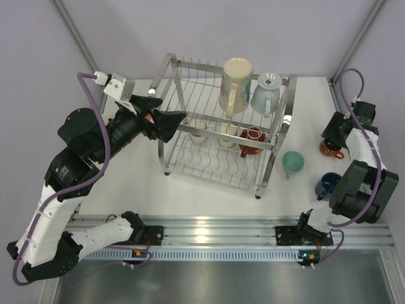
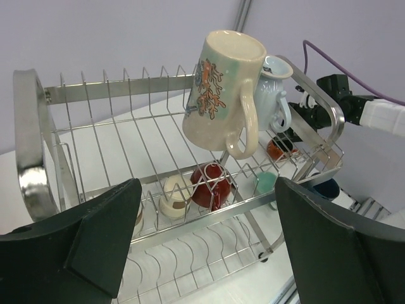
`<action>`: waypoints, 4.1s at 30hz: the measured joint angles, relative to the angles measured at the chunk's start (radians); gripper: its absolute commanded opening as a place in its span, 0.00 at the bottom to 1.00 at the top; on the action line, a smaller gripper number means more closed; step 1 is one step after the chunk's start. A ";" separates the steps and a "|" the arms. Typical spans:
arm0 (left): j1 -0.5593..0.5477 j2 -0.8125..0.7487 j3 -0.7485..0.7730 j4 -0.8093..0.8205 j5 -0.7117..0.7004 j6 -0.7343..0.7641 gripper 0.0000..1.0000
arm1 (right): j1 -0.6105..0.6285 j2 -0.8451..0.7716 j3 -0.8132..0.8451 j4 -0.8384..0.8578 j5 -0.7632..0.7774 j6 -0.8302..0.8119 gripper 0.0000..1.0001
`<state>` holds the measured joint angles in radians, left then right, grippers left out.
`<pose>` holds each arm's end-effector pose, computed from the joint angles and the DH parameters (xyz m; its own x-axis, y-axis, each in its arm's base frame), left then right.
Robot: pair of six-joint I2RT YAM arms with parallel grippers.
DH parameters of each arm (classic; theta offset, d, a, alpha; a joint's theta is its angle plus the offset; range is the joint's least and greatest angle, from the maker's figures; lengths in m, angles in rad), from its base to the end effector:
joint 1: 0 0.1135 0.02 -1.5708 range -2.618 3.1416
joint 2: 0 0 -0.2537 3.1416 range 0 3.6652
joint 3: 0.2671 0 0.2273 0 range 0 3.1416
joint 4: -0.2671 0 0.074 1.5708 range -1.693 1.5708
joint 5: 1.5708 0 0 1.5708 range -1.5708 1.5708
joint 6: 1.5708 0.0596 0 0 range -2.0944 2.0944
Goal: Load the cups into the dish rack
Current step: Grab a cup with the right arm, then pass the cup from the right arm to the left
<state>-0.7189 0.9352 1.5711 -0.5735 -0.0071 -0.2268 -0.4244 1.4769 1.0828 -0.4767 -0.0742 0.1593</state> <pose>0.1083 -0.0942 0.5045 -0.1011 -0.2103 -0.9724 0.6470 0.7285 -0.2248 0.2822 -0.1227 0.2352 -0.6299 0.4582 -0.6271 0.4730 0.8667 0.1582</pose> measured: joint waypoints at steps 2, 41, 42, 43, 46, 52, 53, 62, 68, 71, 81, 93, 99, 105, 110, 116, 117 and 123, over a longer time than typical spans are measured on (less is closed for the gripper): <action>0.000 0.014 0.003 0.000 0.012 0.012 0.92 | 0.004 0.017 0.000 -0.003 -0.012 -0.024 0.59; 0.000 -0.020 -0.077 0.162 -0.008 0.066 0.94 | 0.064 0.299 0.119 -0.065 -0.008 -0.201 0.00; 0.000 -0.019 -0.077 0.162 -0.005 0.062 0.95 | 0.065 0.299 0.119 -0.066 -0.003 -0.200 0.00; 0.000 -0.014 -0.077 0.161 0.001 0.056 0.95 | 0.065 0.299 0.121 -0.068 -0.005 -0.193 0.00; 0.000 -0.005 -0.077 0.158 0.019 0.032 0.96 | 0.067 0.298 0.134 -0.073 0.003 -0.181 0.00; 0.000 0.018 -0.073 0.140 0.047 -0.011 0.95 | 0.068 0.240 0.223 -0.153 0.032 -0.078 0.00; 0.000 0.018 -0.073 0.139 0.061 -0.014 0.94 | 0.068 0.218 0.255 -0.175 0.032 -0.057 0.00; 0.000 0.020 -0.019 0.139 0.205 -0.047 0.90 | 0.068 -0.145 0.510 -0.173 -0.101 0.110 0.00; 0.000 0.050 0.024 0.172 0.286 -0.087 0.89 | 0.069 -0.438 0.487 0.076 -0.349 0.414 0.00; 0.000 0.075 0.042 0.199 0.334 -0.114 0.88 | 0.072 -0.523 0.462 0.232 -0.452 0.586 0.00; 0.000 0.137 0.055 0.327 0.492 -0.200 0.87 | 0.175 -0.581 0.388 0.686 -0.589 1.109 0.00; 0.000 0.164 0.041 0.546 0.620 -0.238 0.86 | 0.319 -0.551 0.393 0.851 -0.603 1.426 0.00; 0.000 0.226 0.041 0.594 0.631 -0.287 0.85 | 0.451 -0.489 0.466 0.924 -0.612 1.457 0.00; 0.000 0.255 0.040 0.656 0.636 -0.333 0.81 | 0.762 -0.383 0.529 0.922 -0.576 1.342 0.00; 0.000 0.256 0.021 0.735 0.666 -0.377 0.80 | 0.958 -0.319 0.529 0.881 -0.523 1.232 0.00; 0.000 0.256 -0.007 0.790 0.682 -0.399 0.79 | 1.112 -0.252 0.529 0.889 -0.474 1.164 0.00; 0.000 0.256 -0.011 0.795 0.684 -0.400 0.79 | 1.130 -0.241 0.529 0.888 -0.468 1.154 0.00; 0.001 0.253 -0.034 0.800 0.685 -0.403 0.61 | 1.191 -0.206 0.542 0.895 -0.435 1.118 0.00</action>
<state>-0.7181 1.1881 1.5368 0.2264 0.6781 -0.6296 0.7670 1.2713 1.6245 0.4179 -0.5087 1.2778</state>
